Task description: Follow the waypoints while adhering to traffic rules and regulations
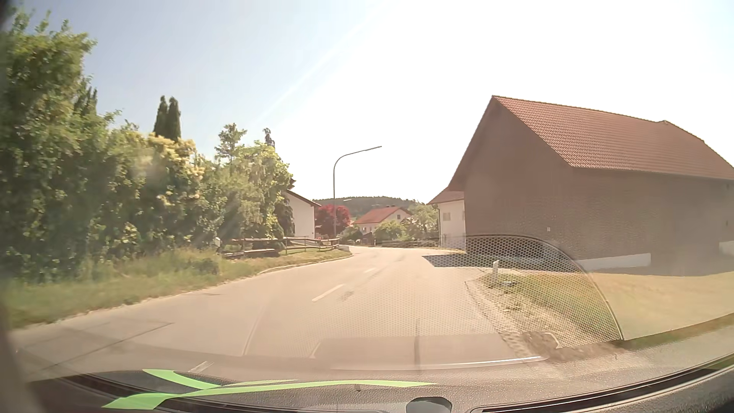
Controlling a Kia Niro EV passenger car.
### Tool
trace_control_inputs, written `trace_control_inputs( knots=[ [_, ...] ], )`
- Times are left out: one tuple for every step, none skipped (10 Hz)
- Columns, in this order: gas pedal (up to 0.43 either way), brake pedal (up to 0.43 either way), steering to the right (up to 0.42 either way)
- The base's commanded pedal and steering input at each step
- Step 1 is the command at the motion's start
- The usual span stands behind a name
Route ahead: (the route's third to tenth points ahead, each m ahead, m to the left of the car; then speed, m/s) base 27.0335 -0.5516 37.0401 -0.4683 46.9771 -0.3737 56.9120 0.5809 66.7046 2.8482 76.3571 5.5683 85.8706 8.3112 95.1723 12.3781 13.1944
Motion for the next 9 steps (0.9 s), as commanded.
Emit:
trace_control_inputs(
  knots=[
    [0.000, 0.000, 0.035],
    [0.000, 0.000, 0.035],
    [0.000, 0.000, 0.035],
    [0.000, 0.000, 0.032],
    [0.000, 0.000, 0.026],
    [0.000, 0.000, 0.018],
    [0.000, 0.000, 0.013],
    [0.000, 0.000, 0.009],
    [0.000, 0.000, 0.008]
  ],
)
